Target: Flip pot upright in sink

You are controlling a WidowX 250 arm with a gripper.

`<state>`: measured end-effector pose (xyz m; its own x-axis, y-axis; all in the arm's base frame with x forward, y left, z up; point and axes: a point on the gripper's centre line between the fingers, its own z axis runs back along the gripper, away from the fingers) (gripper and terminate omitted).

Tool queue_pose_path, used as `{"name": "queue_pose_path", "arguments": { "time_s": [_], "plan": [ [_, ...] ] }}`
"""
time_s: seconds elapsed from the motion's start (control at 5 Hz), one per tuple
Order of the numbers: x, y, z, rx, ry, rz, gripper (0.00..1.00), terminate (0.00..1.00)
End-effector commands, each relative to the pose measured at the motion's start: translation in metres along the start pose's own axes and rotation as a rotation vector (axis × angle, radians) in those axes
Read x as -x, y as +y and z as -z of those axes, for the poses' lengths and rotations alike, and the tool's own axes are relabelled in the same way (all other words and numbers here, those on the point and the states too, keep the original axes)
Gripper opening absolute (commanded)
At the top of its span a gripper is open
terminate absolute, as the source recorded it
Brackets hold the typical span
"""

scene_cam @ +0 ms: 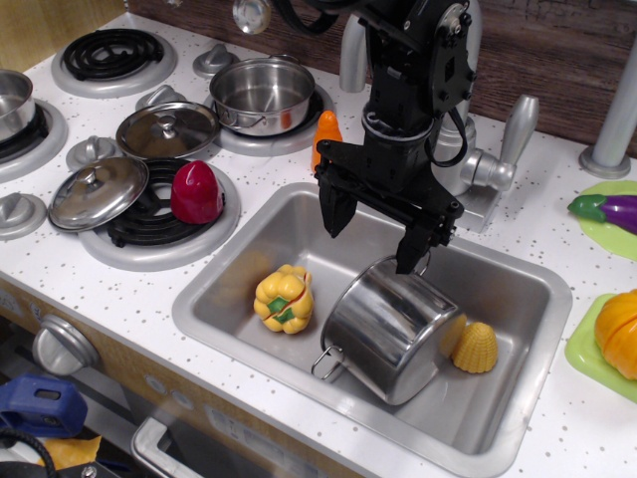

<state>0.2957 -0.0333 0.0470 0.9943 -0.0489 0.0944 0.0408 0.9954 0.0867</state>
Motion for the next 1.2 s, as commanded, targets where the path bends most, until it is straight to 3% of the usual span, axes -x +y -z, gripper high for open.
{"name": "queue_pose_path", "arguments": {
  "time_s": [0.0, 0.4, 0.6, 1.0],
  "plan": [
    [0.0, 0.0, 0.0, 0.0, 0.0, 0.0, 1.0, 0.0],
    [-0.013, -0.005, 0.001, 0.112, 0.041, -0.035, 1.0, 0.0],
    [-0.016, -0.004, 0.002, 0.254, 0.051, -0.048, 1.0, 0.0],
    [-0.02, 0.003, 0.022, 0.432, 0.111, -0.066, 1.0, 0.0]
  ]
}}
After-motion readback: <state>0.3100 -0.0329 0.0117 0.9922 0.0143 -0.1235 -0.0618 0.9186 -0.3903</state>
